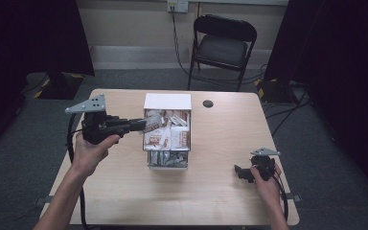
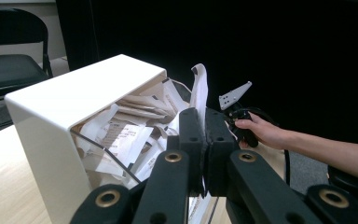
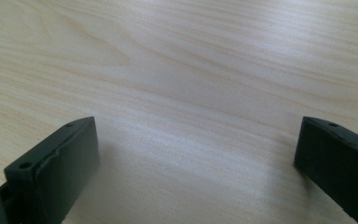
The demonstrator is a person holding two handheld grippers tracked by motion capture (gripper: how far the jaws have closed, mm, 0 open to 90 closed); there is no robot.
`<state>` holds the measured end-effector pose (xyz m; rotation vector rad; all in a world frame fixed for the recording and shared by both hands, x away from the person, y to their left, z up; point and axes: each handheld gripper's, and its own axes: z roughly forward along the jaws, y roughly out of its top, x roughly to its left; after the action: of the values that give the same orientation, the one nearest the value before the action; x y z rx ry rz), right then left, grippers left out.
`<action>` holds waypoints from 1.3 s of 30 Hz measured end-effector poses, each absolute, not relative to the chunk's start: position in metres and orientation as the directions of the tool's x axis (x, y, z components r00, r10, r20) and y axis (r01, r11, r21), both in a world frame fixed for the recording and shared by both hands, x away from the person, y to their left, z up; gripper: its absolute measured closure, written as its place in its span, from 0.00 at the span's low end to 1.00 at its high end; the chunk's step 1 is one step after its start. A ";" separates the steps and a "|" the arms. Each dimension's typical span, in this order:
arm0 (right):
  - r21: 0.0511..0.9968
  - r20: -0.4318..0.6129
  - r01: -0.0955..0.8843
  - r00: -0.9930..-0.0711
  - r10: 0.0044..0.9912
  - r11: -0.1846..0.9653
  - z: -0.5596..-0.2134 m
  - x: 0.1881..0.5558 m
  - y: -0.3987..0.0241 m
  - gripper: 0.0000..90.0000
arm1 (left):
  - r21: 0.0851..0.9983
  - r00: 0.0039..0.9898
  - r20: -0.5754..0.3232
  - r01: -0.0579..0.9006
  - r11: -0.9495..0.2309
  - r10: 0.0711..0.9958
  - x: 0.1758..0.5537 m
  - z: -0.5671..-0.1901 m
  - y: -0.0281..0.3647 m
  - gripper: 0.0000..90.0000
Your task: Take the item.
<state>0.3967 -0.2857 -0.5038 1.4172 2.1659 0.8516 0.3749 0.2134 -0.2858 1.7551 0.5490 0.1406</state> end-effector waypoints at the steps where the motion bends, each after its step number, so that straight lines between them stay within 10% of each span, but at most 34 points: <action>1: 0.686 -0.010 0.665 -0.396 0.918 0.295 -0.504 0.397 -0.286 0.00 | 0.946 0.880 -0.195 0.286 -0.155 0.434 0.374 -0.285 0.214 0.98; 39: 0.686 -0.010 0.666 -0.395 0.919 0.294 -0.504 0.396 -0.286 0.00 | 0.941 0.838 -0.184 0.300 -0.153 0.514 0.369 -0.283 0.255 0.98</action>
<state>0.3964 -0.2856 -0.5038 1.4196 2.1650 0.8515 0.3689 0.2552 -0.2830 1.7535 0.6282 0.2100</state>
